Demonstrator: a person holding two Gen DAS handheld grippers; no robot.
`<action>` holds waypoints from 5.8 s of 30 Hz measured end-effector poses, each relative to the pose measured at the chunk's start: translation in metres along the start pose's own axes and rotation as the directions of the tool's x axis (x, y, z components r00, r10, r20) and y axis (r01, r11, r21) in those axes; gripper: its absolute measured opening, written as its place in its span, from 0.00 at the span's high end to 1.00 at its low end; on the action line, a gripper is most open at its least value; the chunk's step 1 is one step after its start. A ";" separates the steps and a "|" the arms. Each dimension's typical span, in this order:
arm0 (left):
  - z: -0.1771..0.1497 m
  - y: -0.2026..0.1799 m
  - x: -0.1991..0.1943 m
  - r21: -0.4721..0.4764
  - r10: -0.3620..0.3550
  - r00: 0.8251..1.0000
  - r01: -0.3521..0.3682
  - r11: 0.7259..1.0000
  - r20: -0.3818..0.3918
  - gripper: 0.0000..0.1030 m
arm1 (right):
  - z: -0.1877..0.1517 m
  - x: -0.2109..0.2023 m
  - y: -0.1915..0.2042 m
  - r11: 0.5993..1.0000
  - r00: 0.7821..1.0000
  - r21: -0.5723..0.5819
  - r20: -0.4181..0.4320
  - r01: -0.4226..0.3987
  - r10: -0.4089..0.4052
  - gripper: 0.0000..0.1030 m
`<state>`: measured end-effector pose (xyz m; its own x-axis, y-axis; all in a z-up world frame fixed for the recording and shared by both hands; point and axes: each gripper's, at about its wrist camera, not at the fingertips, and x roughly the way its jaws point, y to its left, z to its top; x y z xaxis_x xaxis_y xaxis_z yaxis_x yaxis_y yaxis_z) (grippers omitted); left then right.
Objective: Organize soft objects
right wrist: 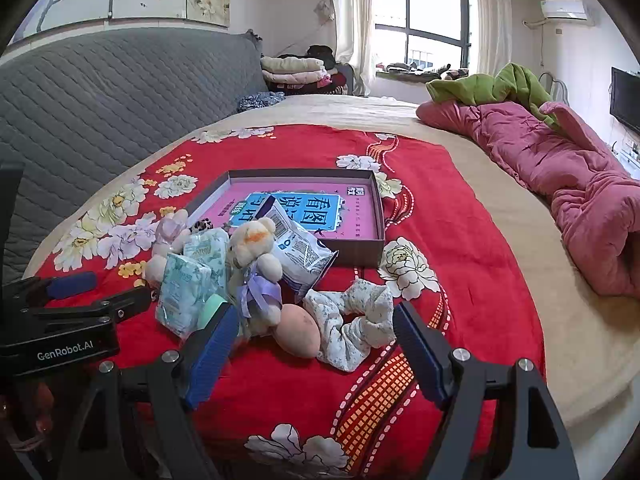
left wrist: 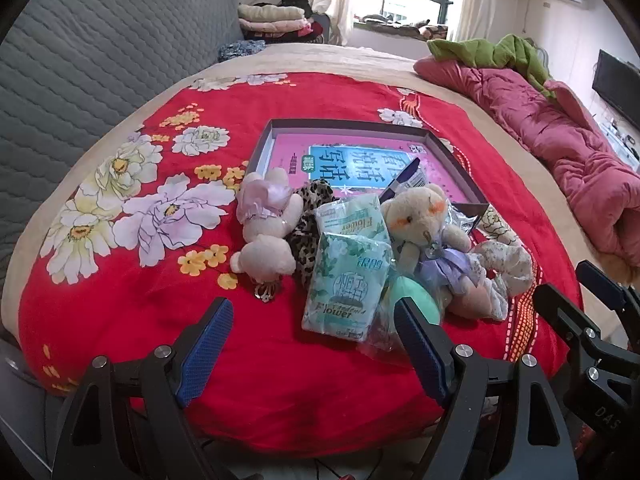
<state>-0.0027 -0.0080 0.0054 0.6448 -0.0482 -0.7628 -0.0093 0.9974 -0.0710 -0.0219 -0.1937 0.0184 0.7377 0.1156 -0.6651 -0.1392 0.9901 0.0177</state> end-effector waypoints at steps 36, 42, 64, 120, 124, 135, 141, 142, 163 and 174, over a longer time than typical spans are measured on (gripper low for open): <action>-0.003 0.002 0.004 -0.011 0.005 1.000 -0.005 1.000 -0.001 0.19 | -0.001 0.002 0.004 1.000 1.000 -0.016 -0.003 -0.013 0.013 0.24; -0.004 0.001 0.005 -0.010 0.005 1.000 -0.005 1.000 -0.001 0.19 | -0.001 0.002 0.005 1.000 1.000 -0.016 -0.003 -0.015 0.015 0.24; -0.005 0.011 0.040 -0.042 -0.052 0.996 0.049 0.998 -0.068 0.19 | -0.027 0.044 0.036 0.983 0.973 -0.035 -0.152 -0.182 0.174 0.24; 0.005 -0.003 0.088 -0.008 -0.078 0.986 0.077 0.997 -0.148 0.42 | -0.026 0.068 0.028 0.940 0.924 0.096 -0.178 -0.327 0.339 0.59; 0.004 -0.002 0.086 -0.016 -0.106 0.982 0.105 0.994 -0.157 0.50 | -0.025 0.063 0.030 0.940 0.925 0.077 -0.167 -0.333 0.341 0.59; 0.006 0.002 0.059 -0.017 -0.146 0.982 0.145 0.989 -0.122 0.53 | -0.015 0.043 0.035 0.941 0.936 0.016 -0.097 -0.339 0.339 0.59; 0.017 0.005 0.038 -0.028 -0.151 0.986 0.150 0.988 -0.070 0.53 | -0.004 0.036 0.035 0.945 0.944 -0.008 -0.043 -0.328 0.328 0.59; 0.018 0.006 0.035 -0.030 -0.150 0.987 0.149 0.988 -0.064 0.53 | -0.003 0.035 0.034 0.945 0.945 -0.011 -0.033 -0.327 0.326 0.59; 0.066 -0.003 0.029 -0.026 -0.110 0.994 0.110 0.994 0.011 0.53 | 0.040 0.034 -0.017 0.970 0.965 0.050 0.120 -0.239 0.232 0.59; 0.094 0.000 0.035 -0.039 -0.101 0.992 0.104 0.994 0.070 0.53 | 0.064 0.048 -0.041 0.981 0.975 0.085 0.155 -0.173 0.158 0.59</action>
<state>0.0915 -0.0050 0.0386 0.6942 -0.1450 -0.7050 0.0281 0.9842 -0.1748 0.0611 -0.2236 0.0336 0.7997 0.2816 -0.5303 -0.2078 0.9584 0.1956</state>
